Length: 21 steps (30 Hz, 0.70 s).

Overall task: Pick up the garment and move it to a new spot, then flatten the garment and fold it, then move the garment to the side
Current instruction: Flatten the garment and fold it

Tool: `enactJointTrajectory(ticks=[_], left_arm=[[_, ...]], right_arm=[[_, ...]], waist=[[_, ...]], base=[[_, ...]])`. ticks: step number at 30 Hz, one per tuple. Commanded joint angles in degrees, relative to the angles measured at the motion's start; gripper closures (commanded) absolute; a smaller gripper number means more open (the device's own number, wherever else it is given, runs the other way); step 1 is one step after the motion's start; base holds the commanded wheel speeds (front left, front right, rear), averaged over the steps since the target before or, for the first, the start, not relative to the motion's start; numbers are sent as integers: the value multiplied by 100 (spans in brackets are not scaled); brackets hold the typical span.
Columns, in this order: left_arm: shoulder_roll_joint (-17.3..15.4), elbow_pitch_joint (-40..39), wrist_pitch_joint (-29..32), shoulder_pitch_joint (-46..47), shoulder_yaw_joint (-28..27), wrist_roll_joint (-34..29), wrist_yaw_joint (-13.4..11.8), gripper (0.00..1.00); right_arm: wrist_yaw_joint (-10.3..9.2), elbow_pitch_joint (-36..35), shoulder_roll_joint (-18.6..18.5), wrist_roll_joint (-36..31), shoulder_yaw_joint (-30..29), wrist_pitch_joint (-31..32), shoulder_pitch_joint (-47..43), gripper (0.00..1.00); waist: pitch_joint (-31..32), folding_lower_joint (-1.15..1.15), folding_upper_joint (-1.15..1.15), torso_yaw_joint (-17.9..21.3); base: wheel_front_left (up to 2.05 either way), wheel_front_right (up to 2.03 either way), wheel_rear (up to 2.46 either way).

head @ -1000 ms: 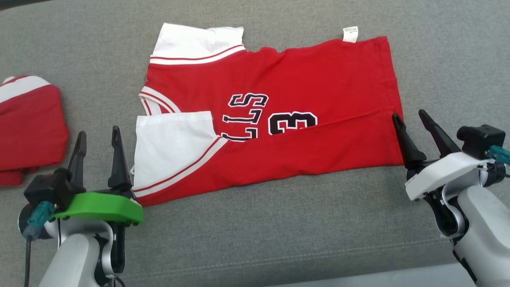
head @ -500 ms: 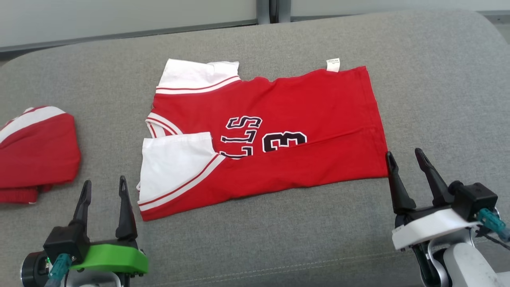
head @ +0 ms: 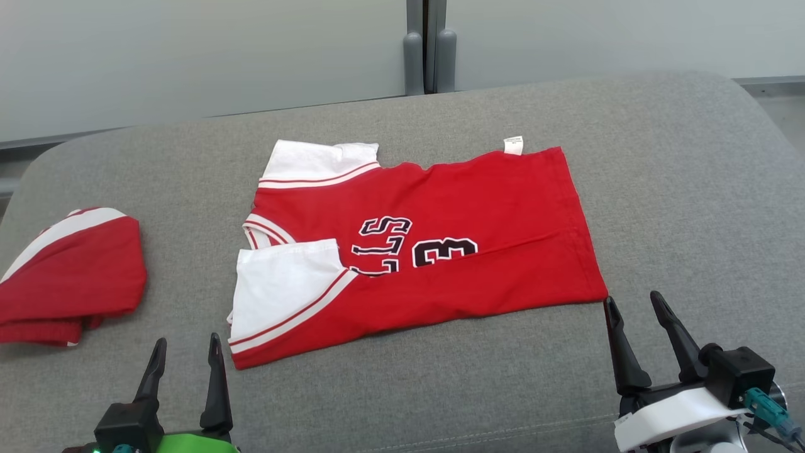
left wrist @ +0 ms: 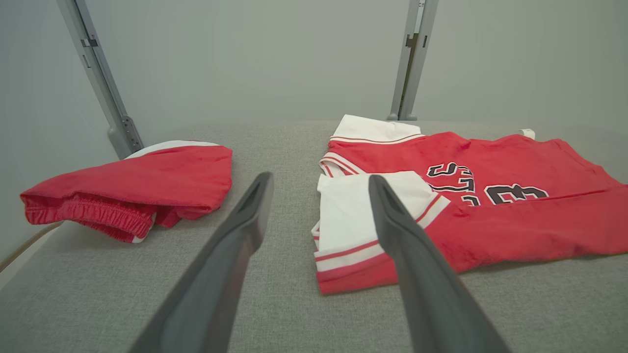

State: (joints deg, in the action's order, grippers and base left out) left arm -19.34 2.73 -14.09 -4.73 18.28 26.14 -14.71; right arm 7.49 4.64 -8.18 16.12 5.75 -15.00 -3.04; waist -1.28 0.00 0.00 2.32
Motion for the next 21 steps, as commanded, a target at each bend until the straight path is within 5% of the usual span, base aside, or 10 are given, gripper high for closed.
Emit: enactJointTrajectory(ticks=[1, 21], left_arm=[[-61, -43, 33, -108, -14, 14, -53, 0], [-92, -89, 79, -48, -46, 138, -60, 0]], right_arm=[[0, -51, 5, -46, -4, -17, -97, 0], [0, -92, 52, -29, 12, -18, -163, 0]], waist=[[128, 0, 0, 31], [172, 0, 0, -35]], base=[[0, 0, 0], [0, 0, 0]])
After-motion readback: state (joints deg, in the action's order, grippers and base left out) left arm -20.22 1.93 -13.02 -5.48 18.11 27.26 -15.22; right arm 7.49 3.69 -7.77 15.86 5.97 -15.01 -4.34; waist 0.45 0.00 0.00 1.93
